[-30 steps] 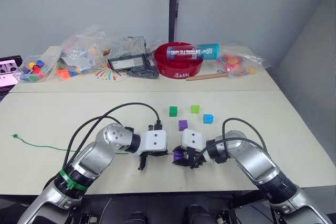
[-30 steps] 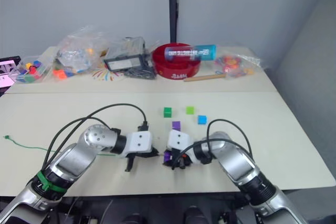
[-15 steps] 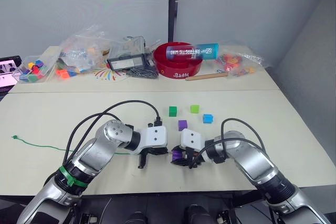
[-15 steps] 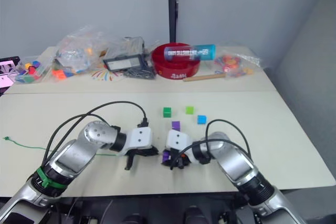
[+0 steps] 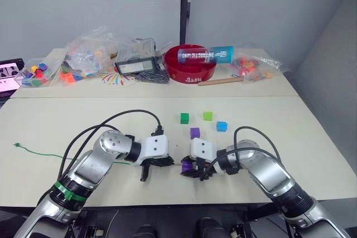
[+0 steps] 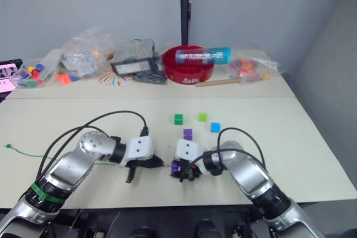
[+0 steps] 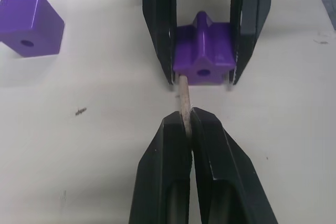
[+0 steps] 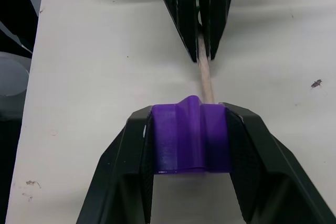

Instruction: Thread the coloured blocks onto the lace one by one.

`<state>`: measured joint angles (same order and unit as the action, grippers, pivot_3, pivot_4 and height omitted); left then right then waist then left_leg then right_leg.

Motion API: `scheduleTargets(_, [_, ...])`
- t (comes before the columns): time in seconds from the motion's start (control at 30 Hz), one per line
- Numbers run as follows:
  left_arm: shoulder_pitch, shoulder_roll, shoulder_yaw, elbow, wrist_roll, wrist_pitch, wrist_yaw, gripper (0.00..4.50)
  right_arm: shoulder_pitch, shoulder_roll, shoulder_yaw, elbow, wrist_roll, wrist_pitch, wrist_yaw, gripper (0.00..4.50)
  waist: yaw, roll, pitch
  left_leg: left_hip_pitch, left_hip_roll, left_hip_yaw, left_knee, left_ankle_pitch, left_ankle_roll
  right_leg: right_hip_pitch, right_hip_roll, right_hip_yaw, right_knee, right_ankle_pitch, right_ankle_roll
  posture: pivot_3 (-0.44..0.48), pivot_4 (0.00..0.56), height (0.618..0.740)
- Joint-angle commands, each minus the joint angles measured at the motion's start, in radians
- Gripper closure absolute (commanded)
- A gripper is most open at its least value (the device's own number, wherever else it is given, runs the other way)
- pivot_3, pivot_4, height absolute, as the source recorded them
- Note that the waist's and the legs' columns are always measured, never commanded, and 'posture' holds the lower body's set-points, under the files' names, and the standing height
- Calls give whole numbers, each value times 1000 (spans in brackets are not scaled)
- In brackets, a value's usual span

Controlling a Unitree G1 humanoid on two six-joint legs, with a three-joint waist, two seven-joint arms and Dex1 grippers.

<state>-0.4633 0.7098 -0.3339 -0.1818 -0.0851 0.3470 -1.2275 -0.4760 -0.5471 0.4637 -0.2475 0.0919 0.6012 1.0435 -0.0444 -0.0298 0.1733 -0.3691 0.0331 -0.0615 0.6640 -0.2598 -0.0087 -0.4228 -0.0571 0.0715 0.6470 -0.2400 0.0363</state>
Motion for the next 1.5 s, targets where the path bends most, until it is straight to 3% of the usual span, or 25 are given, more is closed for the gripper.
scheduleTargets(0.03, [-6, 9, 38, -41, -55, -13, -24, 4500, 13, -17, 8, 10, -11, 16, -7, 3103, 0, 0, 0, 0, 0, 0, 0, 0, 0, 0, 0, 0, 0, 0, 0, 0, 150, 731])
scheduleTargets(0.5, [58, 24, 14, -91, -49, 21, -8, 4500, 5, -7, 9, 20, -14, 20, -20, 3103, 1, 0, 0, 0, 0, 0, 0, 0, 0, 1, 0, 0, 0, 0, 0, 0, 150, 731])
scheduleTargets(1.37, [-39, -127, -74, 59, -2, -19, 32, 4500, -7, 12, 9, 24, -15, 41, -41, 3103, 2, 0, -1, 1, 0, 0, 1, 0, 0, 2, 0, 0, 0, 0, 0, 0, 150, 731])
scheduleTargets(1.4, [-38, -128, -62, 65, -9, -26, 30, 3755, -7, 9, 7, 23, -15, 41, -40, 3103, 2, 0, -1, 1, 0, 0, 1, 0, 0, 2, 0, 0, 0, 0, 0, 0, 150, 731])
scheduleTargets(1.5, [-31, -116, -24, 65, -39, -40, 16, 2880, -3, 4, 5, 18, -15, 43, -40, 3103, 1, 0, -1, 1, 0, 0, 2, 0, 0, 2, 0, 0, 0, 0, 0, 0, 150, 731])
